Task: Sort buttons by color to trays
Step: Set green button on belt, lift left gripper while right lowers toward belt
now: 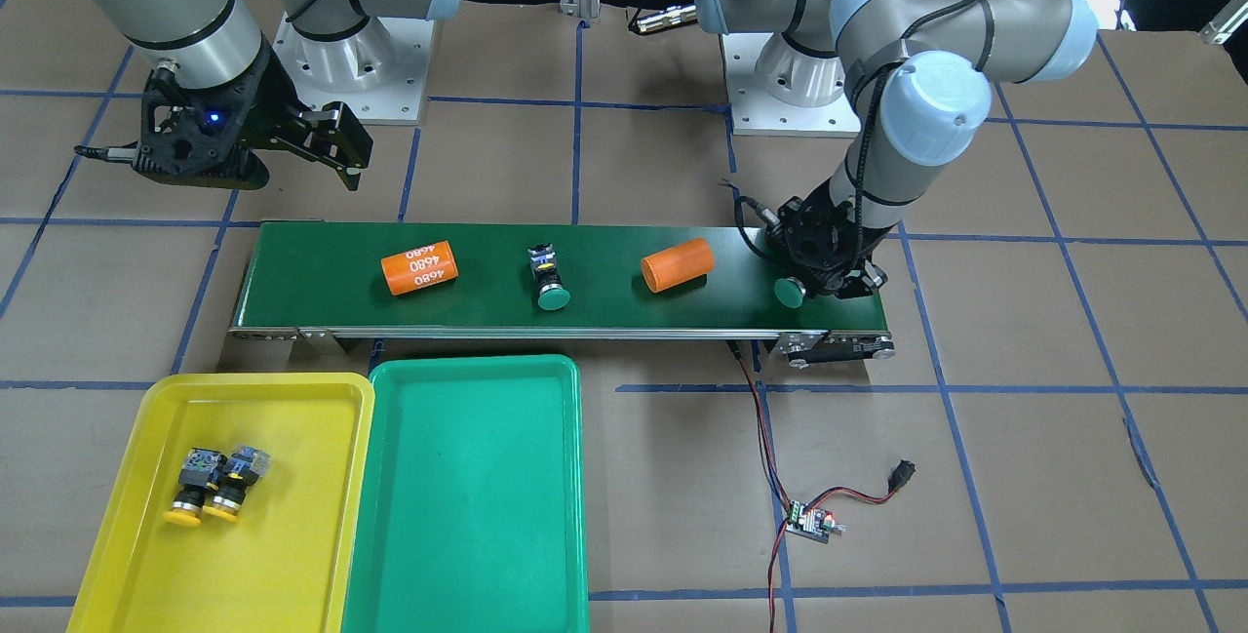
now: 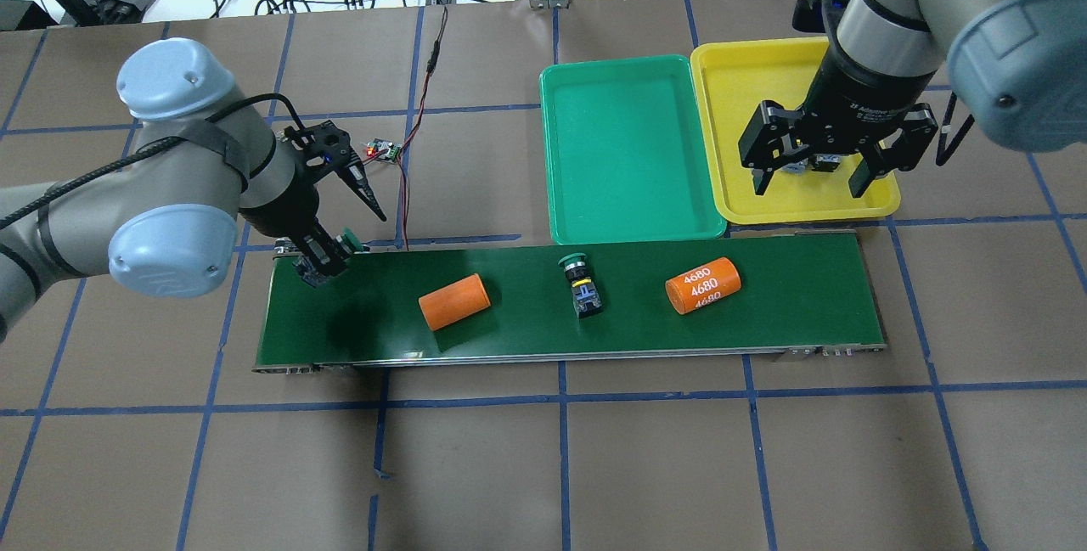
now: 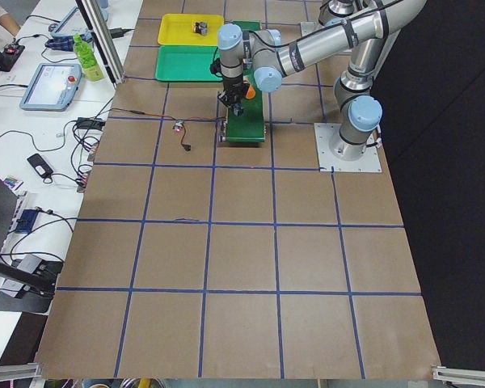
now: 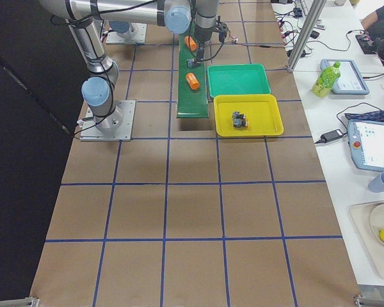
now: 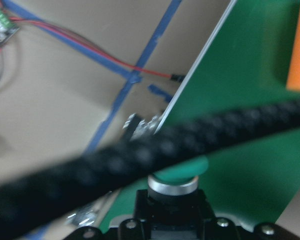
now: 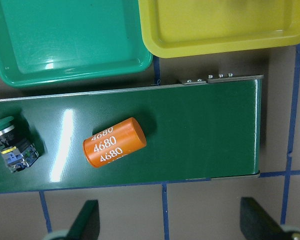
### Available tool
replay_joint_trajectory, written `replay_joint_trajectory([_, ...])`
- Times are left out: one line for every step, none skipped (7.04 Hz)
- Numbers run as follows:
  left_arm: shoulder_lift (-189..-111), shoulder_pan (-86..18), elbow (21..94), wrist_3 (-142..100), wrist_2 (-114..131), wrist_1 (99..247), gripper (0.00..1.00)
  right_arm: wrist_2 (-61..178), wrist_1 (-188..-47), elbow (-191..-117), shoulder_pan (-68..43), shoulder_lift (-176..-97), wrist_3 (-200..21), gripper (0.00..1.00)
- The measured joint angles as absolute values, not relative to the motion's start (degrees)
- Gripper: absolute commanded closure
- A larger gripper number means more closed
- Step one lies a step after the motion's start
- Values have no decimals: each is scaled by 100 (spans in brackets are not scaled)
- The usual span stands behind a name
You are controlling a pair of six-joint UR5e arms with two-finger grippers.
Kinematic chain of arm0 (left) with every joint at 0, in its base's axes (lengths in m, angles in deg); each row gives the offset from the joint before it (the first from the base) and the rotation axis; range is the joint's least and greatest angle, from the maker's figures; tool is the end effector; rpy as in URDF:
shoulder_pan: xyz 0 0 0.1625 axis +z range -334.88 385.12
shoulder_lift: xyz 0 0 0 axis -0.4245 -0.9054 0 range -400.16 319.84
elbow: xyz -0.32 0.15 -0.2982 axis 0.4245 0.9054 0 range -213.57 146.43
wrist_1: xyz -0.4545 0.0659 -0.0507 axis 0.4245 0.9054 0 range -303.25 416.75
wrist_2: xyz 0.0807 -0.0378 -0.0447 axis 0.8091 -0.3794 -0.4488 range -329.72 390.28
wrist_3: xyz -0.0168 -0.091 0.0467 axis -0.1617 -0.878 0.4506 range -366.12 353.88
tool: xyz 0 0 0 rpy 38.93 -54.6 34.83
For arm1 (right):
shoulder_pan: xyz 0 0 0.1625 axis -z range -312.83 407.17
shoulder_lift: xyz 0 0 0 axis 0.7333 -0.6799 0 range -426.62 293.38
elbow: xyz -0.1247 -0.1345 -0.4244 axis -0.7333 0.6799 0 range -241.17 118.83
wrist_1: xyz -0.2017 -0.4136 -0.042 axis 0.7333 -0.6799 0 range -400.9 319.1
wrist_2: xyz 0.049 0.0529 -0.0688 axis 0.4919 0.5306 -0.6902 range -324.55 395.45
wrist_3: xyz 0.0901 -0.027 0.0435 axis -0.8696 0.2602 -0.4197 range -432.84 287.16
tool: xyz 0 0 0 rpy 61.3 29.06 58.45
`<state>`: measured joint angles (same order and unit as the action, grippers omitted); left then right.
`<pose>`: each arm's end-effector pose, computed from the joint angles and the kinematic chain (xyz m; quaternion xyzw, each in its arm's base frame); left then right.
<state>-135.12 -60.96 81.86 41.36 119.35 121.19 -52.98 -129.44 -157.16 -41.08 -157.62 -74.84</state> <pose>-0.0996 -0.5202 0.2877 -0.3704 -0.9279 -0.0345 0.0256 0.1201 -0.5240 0.4722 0.0334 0.9978 0.0563 0.0135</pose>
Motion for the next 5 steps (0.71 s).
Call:
replay_joint_trajectory([-13518, -6153, 8264, 3152, 11946, 12134, 100, -5286, -12936, -15720, -4113, -15768, -7488, 0])
replay_joint_trajectory([-13513, -6164, 8297, 2419, 11956, 12171, 86, -5269, -12931, -15725, -4118, -15770, -7523, 0])
replay_joint_trajectory([-13558, -6164, 8339, 1522, 11958, 12192, 32, -5267, -12949, -15752, -4126, -15770, -7652, 0])
replay_joint_trajectory([-13590, -6164, 8418, 961, 11952, 12193, 0, -5283, -12984, -15803, -4169, -15769, -7757, 0])
replay_joint_trajectory([-13572, -6158, 8492, 712, 11947, 12180, 0, -5303, -13004, -15843, -4246, -15762, -7795, 0])
